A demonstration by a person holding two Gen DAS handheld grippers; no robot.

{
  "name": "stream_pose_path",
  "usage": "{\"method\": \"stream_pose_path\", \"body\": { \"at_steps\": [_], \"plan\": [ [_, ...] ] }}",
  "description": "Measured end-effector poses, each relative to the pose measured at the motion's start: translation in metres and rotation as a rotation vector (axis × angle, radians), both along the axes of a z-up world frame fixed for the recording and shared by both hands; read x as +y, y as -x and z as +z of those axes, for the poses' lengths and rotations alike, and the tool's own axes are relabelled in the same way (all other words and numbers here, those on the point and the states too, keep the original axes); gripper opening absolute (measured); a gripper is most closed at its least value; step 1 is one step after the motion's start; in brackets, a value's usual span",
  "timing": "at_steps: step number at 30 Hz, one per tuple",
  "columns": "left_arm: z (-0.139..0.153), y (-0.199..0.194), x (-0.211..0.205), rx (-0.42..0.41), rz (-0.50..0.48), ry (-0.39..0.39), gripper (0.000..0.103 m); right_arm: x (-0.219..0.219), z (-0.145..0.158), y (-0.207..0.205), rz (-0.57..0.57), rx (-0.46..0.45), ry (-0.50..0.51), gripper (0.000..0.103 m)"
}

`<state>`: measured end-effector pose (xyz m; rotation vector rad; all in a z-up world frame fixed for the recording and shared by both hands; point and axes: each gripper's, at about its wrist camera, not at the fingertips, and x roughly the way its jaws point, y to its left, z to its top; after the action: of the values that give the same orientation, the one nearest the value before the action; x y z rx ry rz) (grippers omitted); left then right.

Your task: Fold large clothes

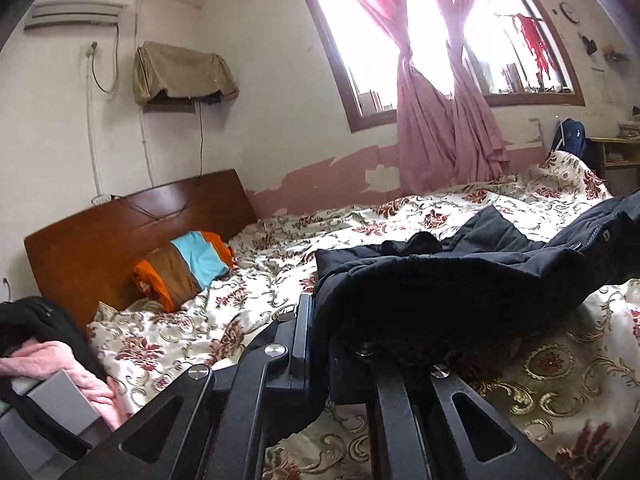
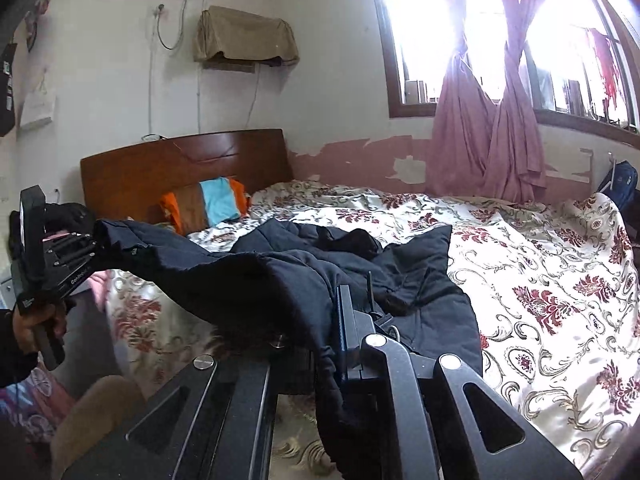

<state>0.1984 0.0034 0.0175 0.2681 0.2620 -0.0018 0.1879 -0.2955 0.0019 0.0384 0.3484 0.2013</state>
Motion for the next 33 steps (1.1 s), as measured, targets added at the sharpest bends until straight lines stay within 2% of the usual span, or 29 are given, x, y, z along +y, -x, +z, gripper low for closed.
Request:
{"method": "stream_pose_path", "body": {
  "at_steps": [6,11,15,18,24,29,33],
  "plan": [
    [0.015,0.050,0.011,-0.040,-0.023,0.024,0.006,0.004,0.013,0.048,0.024,-0.033,0.005,0.007],
    [0.023,0.090,0.014,-0.115,-0.026,-0.012,0.006,0.009,0.027,0.093,0.053,-0.090,0.025,0.007],
    [0.035,0.120,0.020,-0.145,-0.026,0.016,0.006,0.016,0.042,0.117,0.068,-0.139,0.056,0.007],
    [0.043,0.127,0.024,-0.160,-0.023,0.021,0.006,0.021,0.053,0.120,0.075,-0.165,0.072,0.007],
    [0.052,0.091,0.025,-0.142,-0.030,0.022,0.006,0.023,0.067,0.087,0.056,-0.203,0.100,0.007],
    [0.061,0.030,0.013,-0.119,-0.031,0.011,0.006,0.017,0.076,0.018,-0.022,-0.197,0.083,0.007],
    [0.063,-0.035,0.003,-0.089,-0.006,0.026,0.006,0.011,0.075,-0.051,-0.089,-0.200,0.065,0.007]
  ]
}}
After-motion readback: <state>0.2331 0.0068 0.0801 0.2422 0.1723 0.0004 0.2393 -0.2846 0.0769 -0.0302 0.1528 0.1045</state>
